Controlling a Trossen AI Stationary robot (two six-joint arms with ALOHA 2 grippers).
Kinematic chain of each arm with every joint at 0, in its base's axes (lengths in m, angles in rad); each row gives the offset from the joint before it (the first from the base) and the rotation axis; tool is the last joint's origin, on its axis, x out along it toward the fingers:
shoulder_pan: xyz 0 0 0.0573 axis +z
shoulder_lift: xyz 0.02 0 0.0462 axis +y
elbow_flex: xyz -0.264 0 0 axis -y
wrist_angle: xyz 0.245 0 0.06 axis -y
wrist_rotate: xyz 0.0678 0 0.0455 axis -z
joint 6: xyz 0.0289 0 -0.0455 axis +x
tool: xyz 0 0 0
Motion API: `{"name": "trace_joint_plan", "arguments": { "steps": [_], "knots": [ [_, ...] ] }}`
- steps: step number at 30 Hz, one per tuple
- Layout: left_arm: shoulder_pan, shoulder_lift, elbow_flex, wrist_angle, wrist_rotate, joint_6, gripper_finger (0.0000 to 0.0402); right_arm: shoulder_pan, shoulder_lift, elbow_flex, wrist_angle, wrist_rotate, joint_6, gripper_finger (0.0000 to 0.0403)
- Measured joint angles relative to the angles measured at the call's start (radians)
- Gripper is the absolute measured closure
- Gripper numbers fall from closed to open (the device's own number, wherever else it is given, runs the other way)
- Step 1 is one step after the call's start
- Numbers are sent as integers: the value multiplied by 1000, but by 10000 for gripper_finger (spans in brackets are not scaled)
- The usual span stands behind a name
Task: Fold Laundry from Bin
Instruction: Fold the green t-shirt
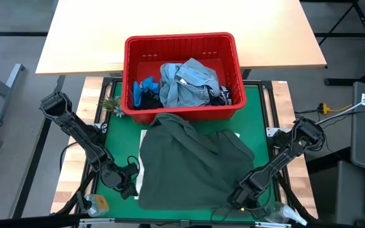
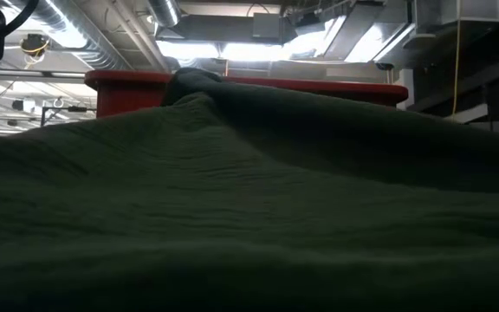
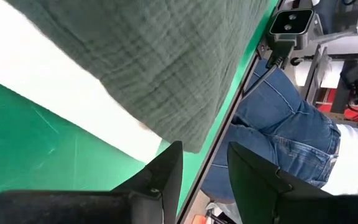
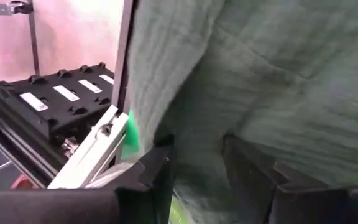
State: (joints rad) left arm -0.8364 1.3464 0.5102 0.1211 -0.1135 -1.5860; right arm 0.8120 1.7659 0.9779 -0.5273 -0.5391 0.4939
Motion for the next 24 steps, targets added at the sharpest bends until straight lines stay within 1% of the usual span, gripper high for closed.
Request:
{"name": "trace_joint_plan", "arguments": {
  "steps": [7, 10, 13, 16, 20, 22, 24],
  "knots": [
    [0, 0, 0, 0, -16, 4, 281, 0, -31, 13, -4, 51, -5, 265],
    [0, 0, 0, 1, -40, 51, 281, 0, -68, 26, -8, 83, -14, 265],
    [0, 0, 0, 3, -71, 92, 281, 0, -112, 46, -36, 154, -31, 265],
    [0, 0, 0, 11, -104, 118, 281, 0, -161, 72, -101, 226, -46, 265],
    [0, 0, 0, 42, -141, 175, 281, -1, -220, 117, -204, 377, -95, 265],
    [1, 0, 0, 61, -180, 223, 281, -1, -245, 135, -250, 494, -118, 265],
    [7, 0, 0, 80, -228, 275, 281, -1, -267, 142, -283, 652, -139, 265]
  ]
}}
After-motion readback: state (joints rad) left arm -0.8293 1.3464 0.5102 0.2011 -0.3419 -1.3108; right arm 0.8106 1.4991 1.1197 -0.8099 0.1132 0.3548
